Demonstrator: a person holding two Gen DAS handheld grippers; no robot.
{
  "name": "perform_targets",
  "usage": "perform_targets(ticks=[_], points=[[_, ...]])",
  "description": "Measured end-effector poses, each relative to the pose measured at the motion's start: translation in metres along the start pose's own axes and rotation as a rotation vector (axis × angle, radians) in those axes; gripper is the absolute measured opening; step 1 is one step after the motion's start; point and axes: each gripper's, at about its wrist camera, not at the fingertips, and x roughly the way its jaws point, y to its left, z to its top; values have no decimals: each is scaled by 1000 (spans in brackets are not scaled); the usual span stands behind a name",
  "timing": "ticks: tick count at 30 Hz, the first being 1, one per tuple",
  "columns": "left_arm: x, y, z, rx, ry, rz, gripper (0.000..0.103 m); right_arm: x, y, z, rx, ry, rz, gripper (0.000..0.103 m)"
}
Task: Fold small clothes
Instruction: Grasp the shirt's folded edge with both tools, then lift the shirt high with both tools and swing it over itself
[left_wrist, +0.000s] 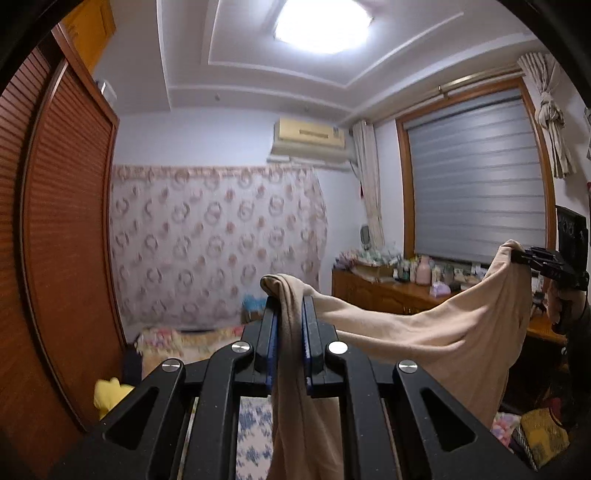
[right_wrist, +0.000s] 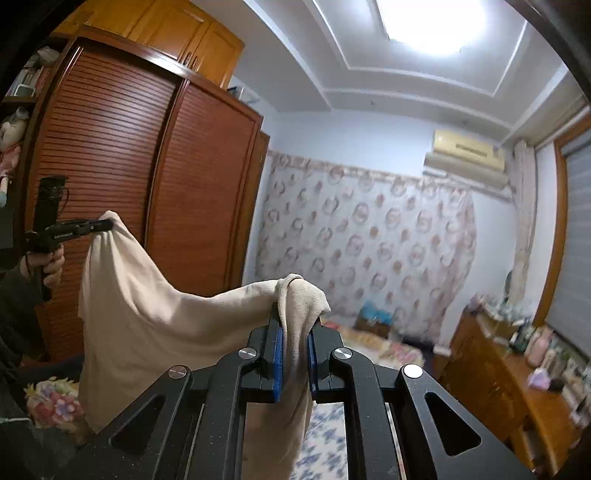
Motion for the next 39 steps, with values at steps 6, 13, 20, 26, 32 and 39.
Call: perform_targets(ticks=[6,13,20,26,32,39], points=[[-21,2,21,30,-76,24,12,-28,-6,32,-21,-54,-52,10],[-40,0,27,49,-132,46,12,-55,14,27,-50,-85,-87,10],[-62,-14,37,79,-177,48,12,-31,29,5,-85,-93,-107,10],[-53,-14,38,83,-161,55,12,-26,21,0,-85,-90,-120,10],[-10,-10,25,87,-96,84,12,13,10,-9,-82,-22,-127,10],[98,13,-53,72,88,130,12,118,-17,-72,-47,116,-67,10]])
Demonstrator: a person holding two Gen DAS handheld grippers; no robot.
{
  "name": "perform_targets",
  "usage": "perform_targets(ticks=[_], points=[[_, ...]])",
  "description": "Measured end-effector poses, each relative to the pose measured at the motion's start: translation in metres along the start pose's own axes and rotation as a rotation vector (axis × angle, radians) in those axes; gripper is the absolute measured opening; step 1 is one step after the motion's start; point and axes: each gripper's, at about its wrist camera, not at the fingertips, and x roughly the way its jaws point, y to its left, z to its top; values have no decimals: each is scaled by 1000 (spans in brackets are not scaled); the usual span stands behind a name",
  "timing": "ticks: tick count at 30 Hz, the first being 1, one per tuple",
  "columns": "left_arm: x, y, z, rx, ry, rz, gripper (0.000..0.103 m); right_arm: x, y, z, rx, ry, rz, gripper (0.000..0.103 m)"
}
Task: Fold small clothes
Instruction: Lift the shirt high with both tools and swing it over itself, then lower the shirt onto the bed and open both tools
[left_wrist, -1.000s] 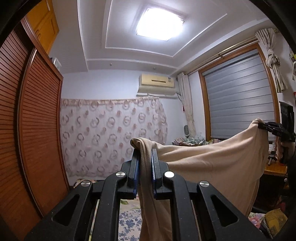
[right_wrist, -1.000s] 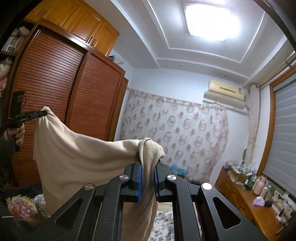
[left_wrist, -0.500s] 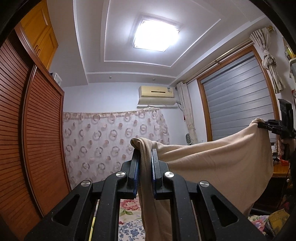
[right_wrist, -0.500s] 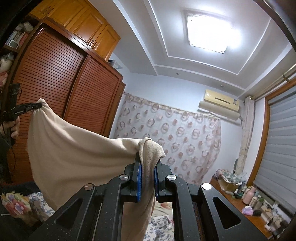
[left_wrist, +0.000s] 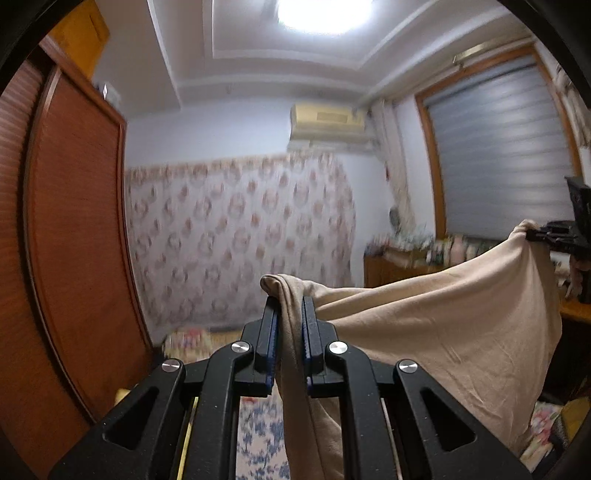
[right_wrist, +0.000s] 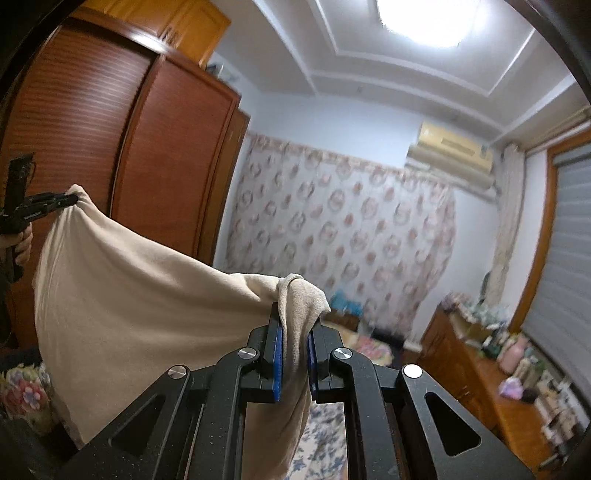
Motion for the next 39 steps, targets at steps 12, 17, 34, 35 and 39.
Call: perform_targets(ticks=[12,17,34,35,39], points=[[183,6,-128,-80,299,-16,12,234,-5,-130,62,315,36,11],[222,7,-140,-75,355,1,12,289,-10,-139,69,377,31,11],[235,7,-168,-103,469,-28,44,338,-21,-118,204,516,-30,47],[233,9,-170,-111,481,-33,49,331,-20,-119,210,507,-24,50],[214,5,-183,-128,519,-69,60,296,-8,-119,222,497,-20,59]])
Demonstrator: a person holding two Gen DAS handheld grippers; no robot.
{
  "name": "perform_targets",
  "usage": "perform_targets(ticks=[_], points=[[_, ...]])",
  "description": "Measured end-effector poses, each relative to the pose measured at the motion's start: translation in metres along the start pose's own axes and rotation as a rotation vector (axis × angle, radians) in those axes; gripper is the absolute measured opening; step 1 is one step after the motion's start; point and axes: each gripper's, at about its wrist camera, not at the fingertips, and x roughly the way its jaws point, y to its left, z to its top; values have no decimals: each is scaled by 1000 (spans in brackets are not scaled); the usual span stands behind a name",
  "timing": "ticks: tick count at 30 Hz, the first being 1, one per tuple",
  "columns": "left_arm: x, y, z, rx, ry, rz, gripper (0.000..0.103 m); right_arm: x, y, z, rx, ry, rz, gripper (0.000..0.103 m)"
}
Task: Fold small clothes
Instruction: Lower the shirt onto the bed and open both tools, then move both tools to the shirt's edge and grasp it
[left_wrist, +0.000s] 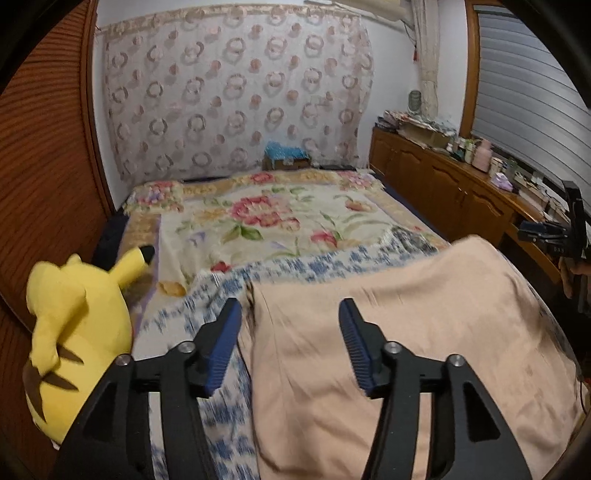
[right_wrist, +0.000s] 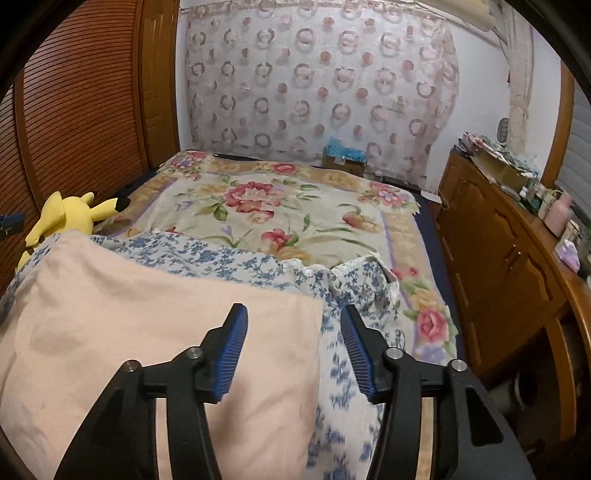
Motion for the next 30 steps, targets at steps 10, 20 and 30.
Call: perform_targets(ticks=[10,20,30], points=[[-25,-14,-54,-28,77,24,65,-34,12,-67,47,47,85,59],[-31,-17,-96,-77,152,28,65,-43,-3,-98,162,132,147,59],[-6,-23,-99,-46,227,-8,65,-22,0,-90,165,170,178,58]])
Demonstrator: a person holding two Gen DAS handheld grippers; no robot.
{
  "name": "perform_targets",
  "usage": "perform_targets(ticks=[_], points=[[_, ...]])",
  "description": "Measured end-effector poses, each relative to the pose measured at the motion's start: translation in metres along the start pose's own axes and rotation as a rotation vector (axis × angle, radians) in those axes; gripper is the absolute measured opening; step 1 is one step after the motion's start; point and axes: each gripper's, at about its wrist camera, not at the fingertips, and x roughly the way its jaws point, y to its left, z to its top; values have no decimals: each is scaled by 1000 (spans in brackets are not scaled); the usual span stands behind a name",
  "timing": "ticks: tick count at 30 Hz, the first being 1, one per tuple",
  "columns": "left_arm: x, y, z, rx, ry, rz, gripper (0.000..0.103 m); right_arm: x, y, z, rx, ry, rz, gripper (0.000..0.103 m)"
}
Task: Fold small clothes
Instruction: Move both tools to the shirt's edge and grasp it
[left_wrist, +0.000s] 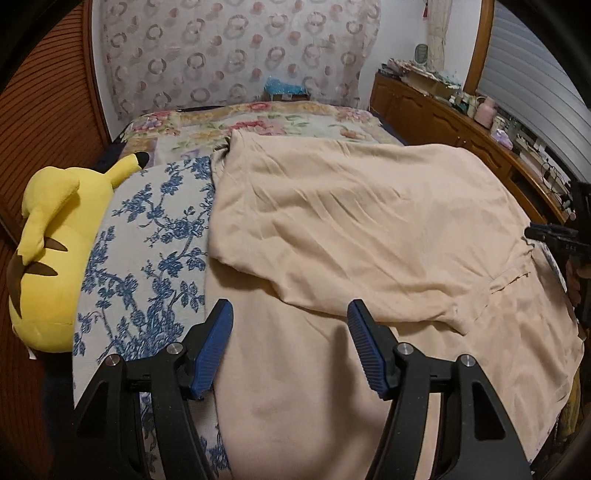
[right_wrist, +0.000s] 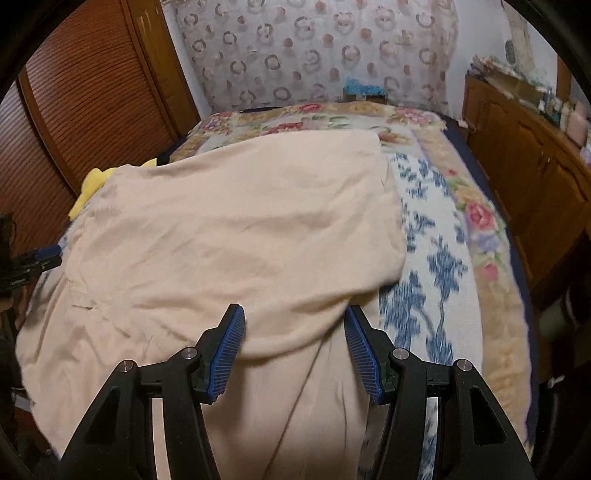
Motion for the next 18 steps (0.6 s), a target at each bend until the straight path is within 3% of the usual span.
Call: perform_targets(ticks=[12,15,17,18], points=[[22,15,23,-57,20,-56,62,15,11,-8,-64,-41,-62,57],[23,12,31,-42,9,-68,49,16,16,-10,-73,-39,-74,57],[25,10,35,-33,9,-54,27,16,20,-9,-81,-37,-84,57],[27,10,36,-33,15,-46,23,16,21,-9,-83,-37,-87,57]])
